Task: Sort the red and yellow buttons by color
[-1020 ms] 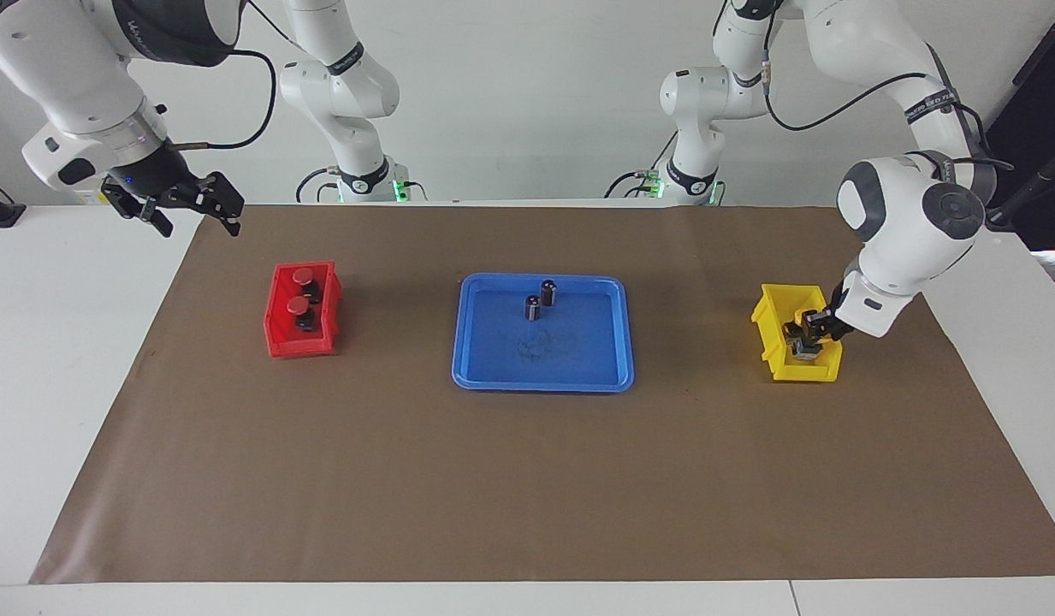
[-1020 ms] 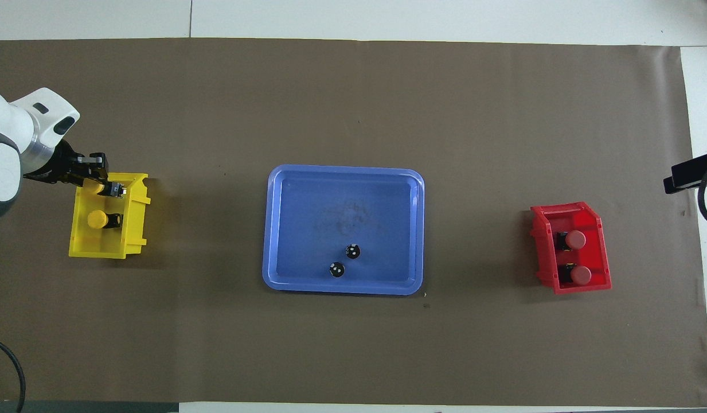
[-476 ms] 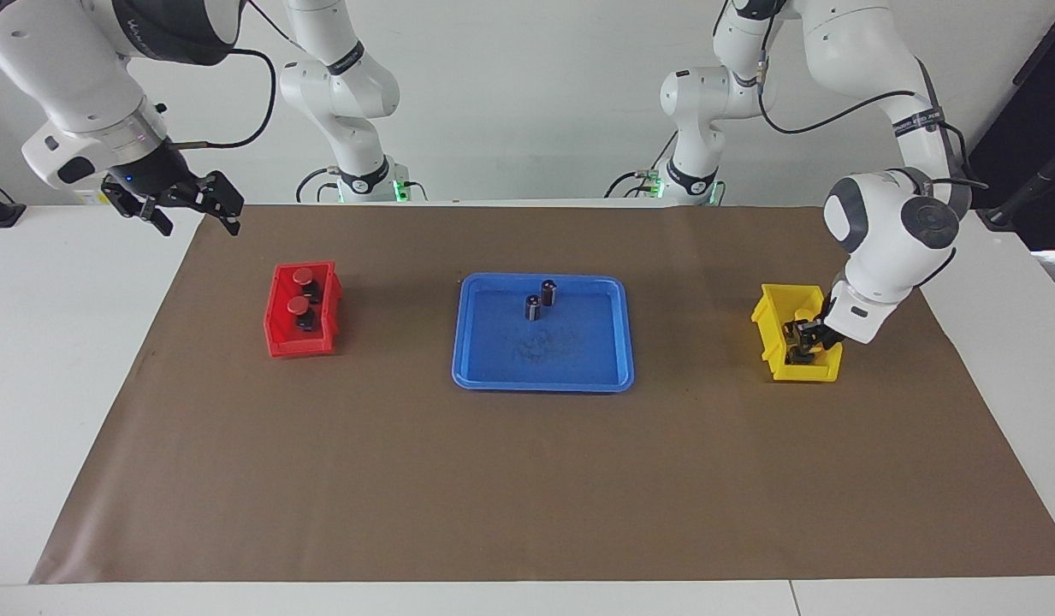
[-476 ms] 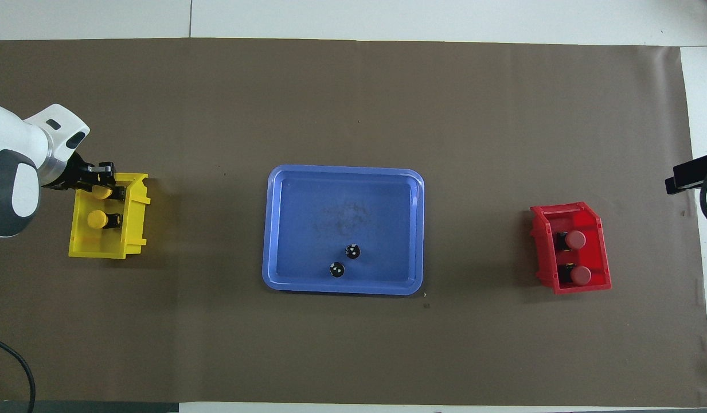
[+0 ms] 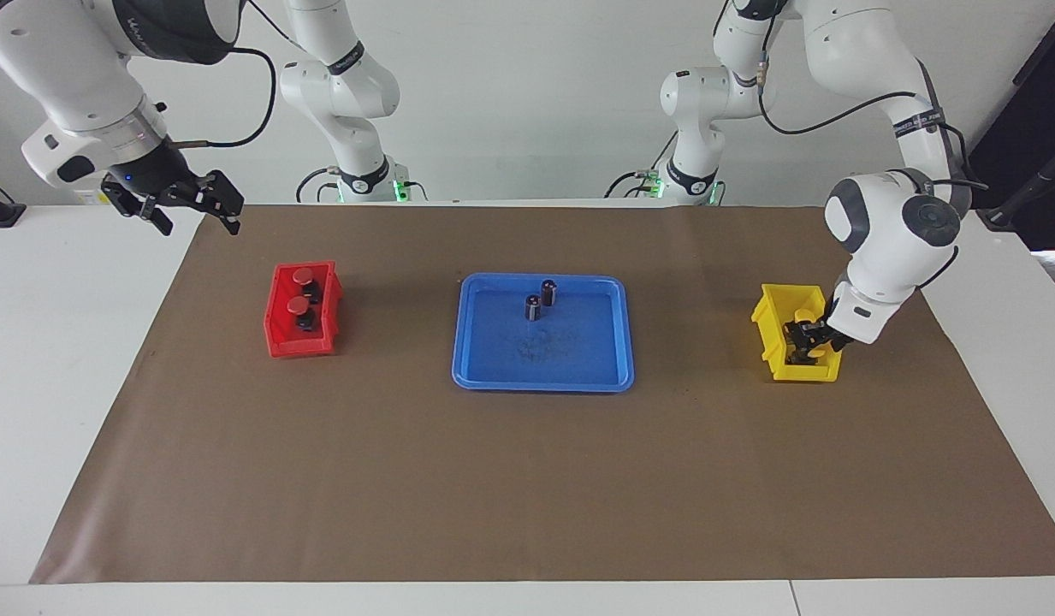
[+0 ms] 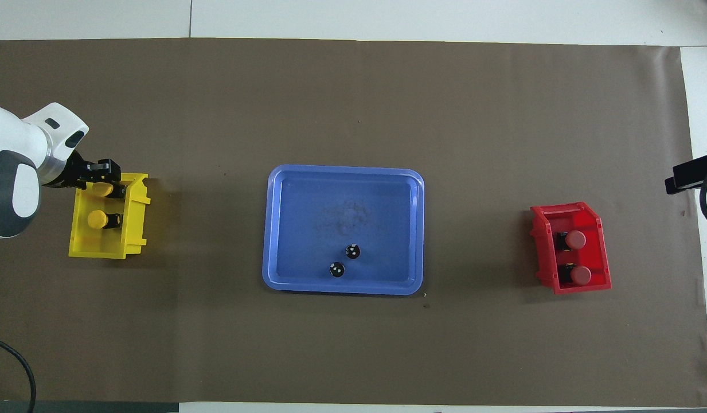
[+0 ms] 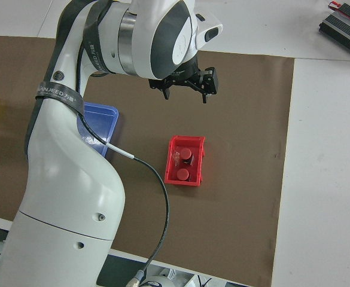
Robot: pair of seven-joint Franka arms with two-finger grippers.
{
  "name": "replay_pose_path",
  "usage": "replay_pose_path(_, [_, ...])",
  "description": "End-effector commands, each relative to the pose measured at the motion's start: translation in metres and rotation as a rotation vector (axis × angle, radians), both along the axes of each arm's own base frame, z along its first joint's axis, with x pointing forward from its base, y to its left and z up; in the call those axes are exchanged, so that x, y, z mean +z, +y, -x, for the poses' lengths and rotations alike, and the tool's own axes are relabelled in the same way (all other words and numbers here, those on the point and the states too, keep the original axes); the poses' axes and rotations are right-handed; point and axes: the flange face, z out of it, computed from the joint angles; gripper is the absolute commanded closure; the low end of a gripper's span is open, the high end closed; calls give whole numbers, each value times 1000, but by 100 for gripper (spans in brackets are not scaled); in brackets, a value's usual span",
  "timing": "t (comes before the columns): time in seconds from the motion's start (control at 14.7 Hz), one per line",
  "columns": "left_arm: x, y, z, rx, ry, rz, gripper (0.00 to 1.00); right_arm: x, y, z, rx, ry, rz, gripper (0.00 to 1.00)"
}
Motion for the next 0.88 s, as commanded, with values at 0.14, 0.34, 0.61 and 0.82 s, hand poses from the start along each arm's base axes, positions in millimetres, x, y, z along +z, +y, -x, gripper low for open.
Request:
replay_pose_path(0.14, [26,-7,-2,-27,10,-19,5,1,5,6,-8,3,3,0])
replay_pose_path(0.34, [58,-19,-7,-63,44,-21,0,2,5,6,-7,0,5,0])
replay_pose_path(0.61, [119,-49,-10,-106,78,-25,0,2,5,6,-7,0,5,0])
replay_pose_path(0.82, [164,-66,6,-122,76,8,0,2,5,6,-7,-4,5,0])
